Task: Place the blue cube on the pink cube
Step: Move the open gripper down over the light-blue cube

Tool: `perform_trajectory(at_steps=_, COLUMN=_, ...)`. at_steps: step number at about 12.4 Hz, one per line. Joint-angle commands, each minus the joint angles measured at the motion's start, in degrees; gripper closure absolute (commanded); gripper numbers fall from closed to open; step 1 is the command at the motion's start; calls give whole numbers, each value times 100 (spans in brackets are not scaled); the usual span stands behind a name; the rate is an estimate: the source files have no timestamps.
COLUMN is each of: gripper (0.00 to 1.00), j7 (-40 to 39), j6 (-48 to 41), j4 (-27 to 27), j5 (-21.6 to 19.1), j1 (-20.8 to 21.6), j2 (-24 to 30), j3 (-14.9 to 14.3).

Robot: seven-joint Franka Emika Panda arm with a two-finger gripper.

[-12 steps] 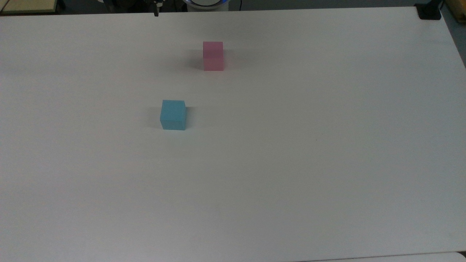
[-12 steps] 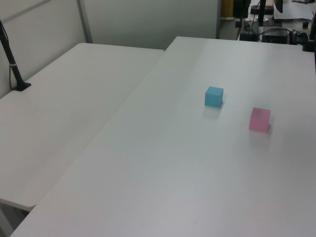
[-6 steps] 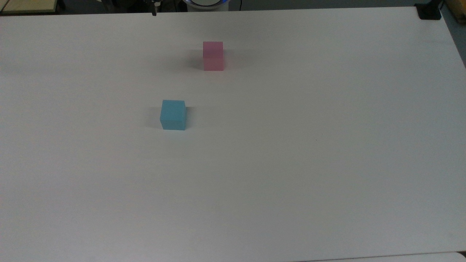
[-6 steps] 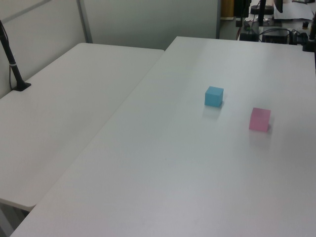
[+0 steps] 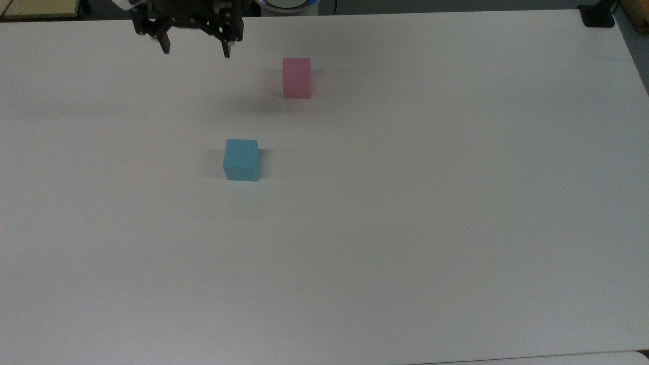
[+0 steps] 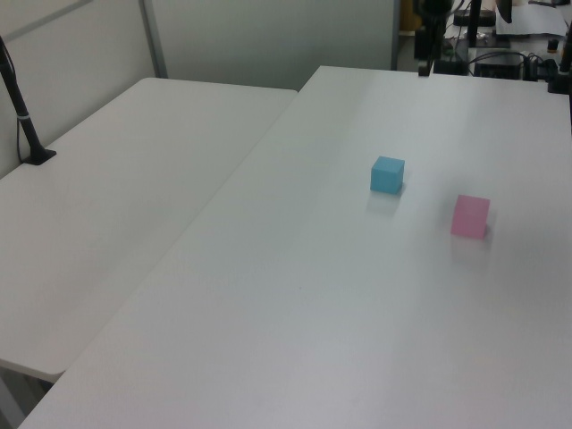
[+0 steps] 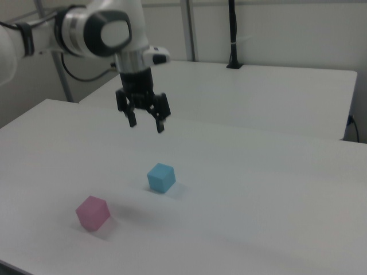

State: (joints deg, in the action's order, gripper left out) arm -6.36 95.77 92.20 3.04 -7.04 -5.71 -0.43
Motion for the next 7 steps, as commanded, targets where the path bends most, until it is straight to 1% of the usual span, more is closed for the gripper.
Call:
perform_trajectory(at_steps=1, gripper=0, j7=3, j6=1229, j4=1008, j5=-85, j1=71, j2=-9, j3=-36)
perform_trajectory(at_steps=3, gripper=0, j7=213, j6=2073, j4=1518, j5=-76, j1=115, j2=-211, j3=-1)
perform_trajectory(at_steps=4, gripper=0, j7=284, j6=2364, j4=1642, j5=-67, j1=193, j2=-299, j3=-1)
perform_trajectory(at_steps=6, gripper=0, j7=398, j6=2673, j4=1661, j5=-58, j1=282, j2=-606, j3=8)
perform_trajectory(at_steps=7, gripper=0, j7=669, j6=2953, j4=1661, j5=-32, j1=308, j2=-755, j3=17)
